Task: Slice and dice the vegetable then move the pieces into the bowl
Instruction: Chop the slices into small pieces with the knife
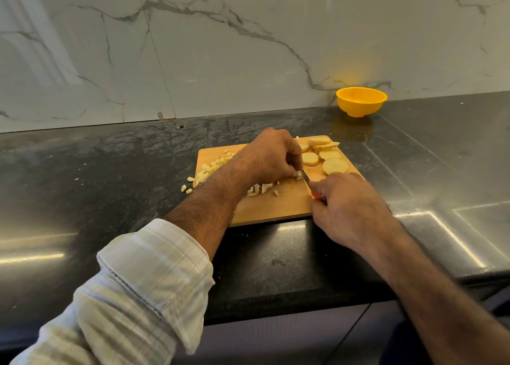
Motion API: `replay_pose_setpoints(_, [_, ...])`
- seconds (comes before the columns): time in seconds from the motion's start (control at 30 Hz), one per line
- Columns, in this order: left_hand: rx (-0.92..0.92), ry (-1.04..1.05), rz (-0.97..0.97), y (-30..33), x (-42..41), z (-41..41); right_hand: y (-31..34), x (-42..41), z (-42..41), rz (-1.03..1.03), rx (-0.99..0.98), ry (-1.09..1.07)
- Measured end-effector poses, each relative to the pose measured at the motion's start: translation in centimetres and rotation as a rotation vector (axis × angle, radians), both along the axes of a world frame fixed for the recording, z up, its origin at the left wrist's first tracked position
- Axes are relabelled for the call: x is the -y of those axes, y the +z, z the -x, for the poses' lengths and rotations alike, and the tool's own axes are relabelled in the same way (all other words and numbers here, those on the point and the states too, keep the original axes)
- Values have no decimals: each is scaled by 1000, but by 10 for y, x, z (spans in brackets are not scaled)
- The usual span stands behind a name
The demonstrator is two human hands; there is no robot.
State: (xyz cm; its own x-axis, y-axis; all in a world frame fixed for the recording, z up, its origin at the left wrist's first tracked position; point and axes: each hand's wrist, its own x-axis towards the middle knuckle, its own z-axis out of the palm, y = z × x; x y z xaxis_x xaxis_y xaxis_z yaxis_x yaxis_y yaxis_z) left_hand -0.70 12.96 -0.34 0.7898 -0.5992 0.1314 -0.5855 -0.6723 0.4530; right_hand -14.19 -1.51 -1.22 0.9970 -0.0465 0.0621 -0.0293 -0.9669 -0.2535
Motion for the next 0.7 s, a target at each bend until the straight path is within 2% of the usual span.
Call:
replay_pose_setpoints(0.13, [-6, 0, -5, 0, -1, 0, 3, -4, -15, -8, -61, -14])
replay_pose_setpoints(0.27, [7, 5, -9, 1, -3, 1, 3, 3, 10, 11, -66, -10])
replay_pose_setpoints(0.43, [-21, 36, 36, 6, -7, 3, 6, 1, 13, -61, 14, -23])
replay_pose_setpoints(0.7, [-35, 59, -8, 6, -4, 2, -1, -12, -15, -27, 5, -33])
